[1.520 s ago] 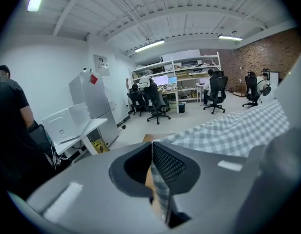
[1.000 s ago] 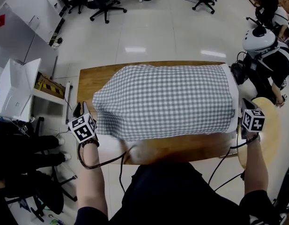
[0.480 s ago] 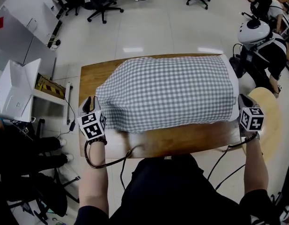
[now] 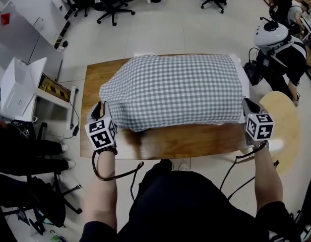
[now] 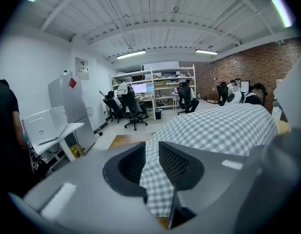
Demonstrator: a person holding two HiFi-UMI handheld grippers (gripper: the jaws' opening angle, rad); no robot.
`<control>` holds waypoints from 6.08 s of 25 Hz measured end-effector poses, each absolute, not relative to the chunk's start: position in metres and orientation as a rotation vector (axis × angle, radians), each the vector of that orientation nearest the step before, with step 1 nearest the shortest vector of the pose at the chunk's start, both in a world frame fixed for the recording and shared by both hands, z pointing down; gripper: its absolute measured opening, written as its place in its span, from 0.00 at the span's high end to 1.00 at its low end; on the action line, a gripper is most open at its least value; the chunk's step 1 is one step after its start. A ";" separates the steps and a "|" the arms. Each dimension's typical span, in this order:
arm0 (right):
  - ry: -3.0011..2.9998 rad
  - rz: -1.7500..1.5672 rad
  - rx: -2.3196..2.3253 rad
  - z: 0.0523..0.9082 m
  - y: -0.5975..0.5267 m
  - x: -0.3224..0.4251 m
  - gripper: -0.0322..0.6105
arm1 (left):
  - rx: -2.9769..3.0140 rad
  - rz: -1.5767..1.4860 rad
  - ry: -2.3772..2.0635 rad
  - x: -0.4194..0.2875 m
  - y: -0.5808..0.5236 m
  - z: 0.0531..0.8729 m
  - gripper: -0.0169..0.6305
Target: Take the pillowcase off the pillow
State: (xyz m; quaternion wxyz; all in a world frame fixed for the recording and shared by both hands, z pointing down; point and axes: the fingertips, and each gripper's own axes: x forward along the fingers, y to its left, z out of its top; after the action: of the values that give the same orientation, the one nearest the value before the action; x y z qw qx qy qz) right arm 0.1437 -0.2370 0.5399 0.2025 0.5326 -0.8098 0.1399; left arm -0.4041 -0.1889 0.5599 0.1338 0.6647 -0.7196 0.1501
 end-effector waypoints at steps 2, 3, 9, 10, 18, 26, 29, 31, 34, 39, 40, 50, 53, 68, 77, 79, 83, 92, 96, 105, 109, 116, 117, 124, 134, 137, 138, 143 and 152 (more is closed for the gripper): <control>-2.295 0.392 1.465 0.546 -0.226 0.142 0.91 | 1.915 0.405 -2.078 -0.387 -0.172 0.567 0.84; -2.309 0.395 1.455 0.549 -0.220 0.142 0.91 | 1.908 0.389 -2.072 -0.378 -0.164 0.571 0.83; -2.343 0.444 1.433 0.561 -0.186 0.147 0.89 | 1.857 0.279 -2.005 -0.340 -0.120 0.581 0.81; -2.341 0.458 1.437 0.567 -0.180 0.151 0.88 | 1.845 0.258 -1.993 -0.333 -0.114 0.586 0.80; -2.294 0.531 1.448 0.614 -0.152 0.195 0.83 | 1.718 0.155 -1.950 -0.288 -0.090 0.615 0.73; -2.198 0.211 1.371 0.637 -0.143 0.203 0.78 | 1.751 0.171 -1.893 -0.241 -0.093 0.631 0.65; -2.184 0.237 1.378 0.645 -0.141 0.202 0.78 | 1.699 0.060 -1.845 -0.241 -0.094 0.642 0.64; -2.162 0.210 1.371 0.650 -0.141 0.199 0.76 | 1.664 -0.006 -1.818 -0.244 -0.096 0.649 0.63; -2.188 0.288 1.398 0.659 -0.145 0.197 0.76 | 1.618 -0.058 -1.800 -0.249 -0.099 0.663 0.60; -2.188 0.333 1.429 0.665 -0.147 0.204 0.76 | 1.602 -0.044 -1.827 -0.258 -0.105 0.670 0.58; -2.188 0.346 1.434 0.667 -0.147 0.207 0.76 | 1.589 -0.060 -1.828 -0.261 -0.106 0.671 0.58; -2.174 0.422 1.461 0.668 -0.156 0.201 0.76 | 1.446 -0.236 -1.811 -0.308 -0.116 0.677 0.57; -2.181 0.493 1.480 0.669 -0.163 0.192 0.76 | 1.411 -0.293 -1.802 -0.328 -0.122 0.676 0.57; -2.233 1.091 1.668 0.679 -0.209 0.221 0.60 | 1.309 -0.454 -1.793 -0.358 -0.150 0.692 0.55; -2.226 1.059 1.568 0.693 -0.229 0.230 0.81 | 1.374 -0.352 -1.764 -0.325 -0.169 0.704 0.72; -2.223 1.009 1.563 0.688 -0.232 0.223 0.90 | 1.418 -0.292 -1.785 -0.323 -0.176 0.694 0.90; -2.218 0.935 1.580 0.666 -0.235 0.215 0.92 | 1.448 -0.242 -1.815 -0.333 -0.182 0.674 0.96; -2.200 0.801 1.631 0.644 -0.236 0.225 0.92 | 1.443 -0.311 -1.912 -0.372 -0.178 0.642 0.96; -2.200 0.766 1.645 0.639 -0.238 0.232 0.92 | 1.449 -0.351 -1.932 -0.386 -0.176 0.629 0.96; -2.204 0.700 1.717 0.611 -0.240 0.252 0.92 | 1.431 -0.443 -1.960 -0.407 -0.165 0.612 0.96; -2.197 0.689 1.754 0.602 -0.240 0.266 0.93 | 1.415 -0.485 -1.965 -0.413 -0.162 0.608 0.96; -2.175 0.693 1.807 0.588 -0.227 0.281 0.93 | 1.393 -0.527 -1.964 -0.429 -0.146 0.599 0.96; -2.171 0.695 1.813 0.588 -0.226 0.286 0.93 | 1.391 -0.529 -1.965 -0.429 -0.144 0.599 0.96; -2.145 0.726 1.816 0.603 -0.237 0.306 0.93 | 1.387 -0.515 -1.974 -0.419 -0.148 0.605 0.96; -2.162 0.725 1.682 0.625 -0.194 0.273 0.90 | 1.428 -0.401 -1.950 -0.397 -0.120 0.624 0.95; -2.162 0.721 1.664 0.632 -0.185 0.270 0.85 | 1.459 -0.389 -1.936 -0.381 -0.116 0.625 0.83; -2.164 0.726 1.659 0.635 -0.181 0.270 0.82 | 1.469 -0.386 -1.932 -0.375 -0.113 0.626 0.78; -2.207 0.755 1.655 0.632 -0.160 0.269 0.71 | 1.489 -0.373 -1.913 -0.350 -0.095 0.629 0.68; -2.337 0.769 1.602 0.607 -0.127 0.238 0.70 | 1.443 -0.462 -1.802 -0.316 -0.073 0.650 0.64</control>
State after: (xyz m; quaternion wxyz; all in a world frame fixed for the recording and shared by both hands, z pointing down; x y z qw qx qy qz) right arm 0.2381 -0.1268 0.6075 0.1027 0.5429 -0.7917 0.2606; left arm -0.3164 -0.0728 0.6500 0.3836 0.5661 -0.7068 -0.1810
